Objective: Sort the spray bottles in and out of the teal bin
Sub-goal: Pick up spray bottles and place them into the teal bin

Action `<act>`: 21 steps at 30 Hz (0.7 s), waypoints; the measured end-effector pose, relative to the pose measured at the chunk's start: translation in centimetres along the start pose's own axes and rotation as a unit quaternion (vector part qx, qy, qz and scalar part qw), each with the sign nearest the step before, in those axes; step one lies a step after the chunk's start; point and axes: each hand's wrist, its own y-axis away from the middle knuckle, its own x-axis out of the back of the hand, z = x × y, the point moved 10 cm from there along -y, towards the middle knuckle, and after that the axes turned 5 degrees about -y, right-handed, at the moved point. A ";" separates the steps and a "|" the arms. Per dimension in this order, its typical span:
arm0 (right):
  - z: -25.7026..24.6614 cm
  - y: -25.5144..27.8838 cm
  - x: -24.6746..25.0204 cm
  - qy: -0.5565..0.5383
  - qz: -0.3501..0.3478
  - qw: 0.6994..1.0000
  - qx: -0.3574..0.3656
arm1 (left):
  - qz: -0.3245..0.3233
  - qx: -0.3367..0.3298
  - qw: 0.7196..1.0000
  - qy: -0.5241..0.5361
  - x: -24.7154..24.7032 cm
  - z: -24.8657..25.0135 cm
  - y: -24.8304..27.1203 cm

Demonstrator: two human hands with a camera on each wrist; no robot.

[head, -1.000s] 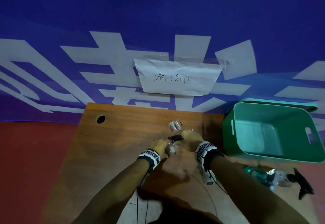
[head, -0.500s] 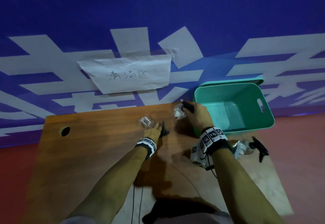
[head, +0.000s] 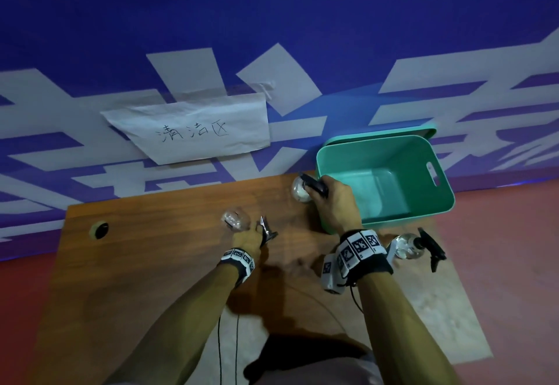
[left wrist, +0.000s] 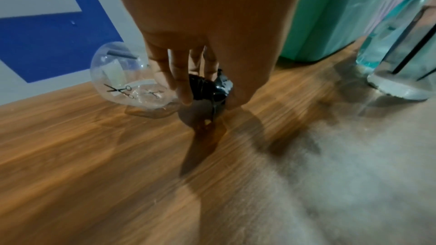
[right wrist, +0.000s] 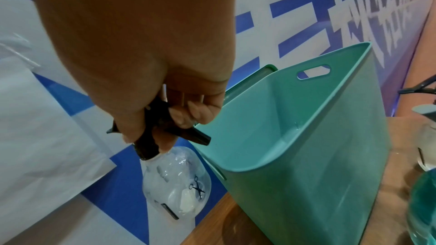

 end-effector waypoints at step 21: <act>-1.7 0.1 9.7 -0.064 0.061 0.994 0.065 | 0.296 -0.002 0.924 0.242 21.1 2.2 7.5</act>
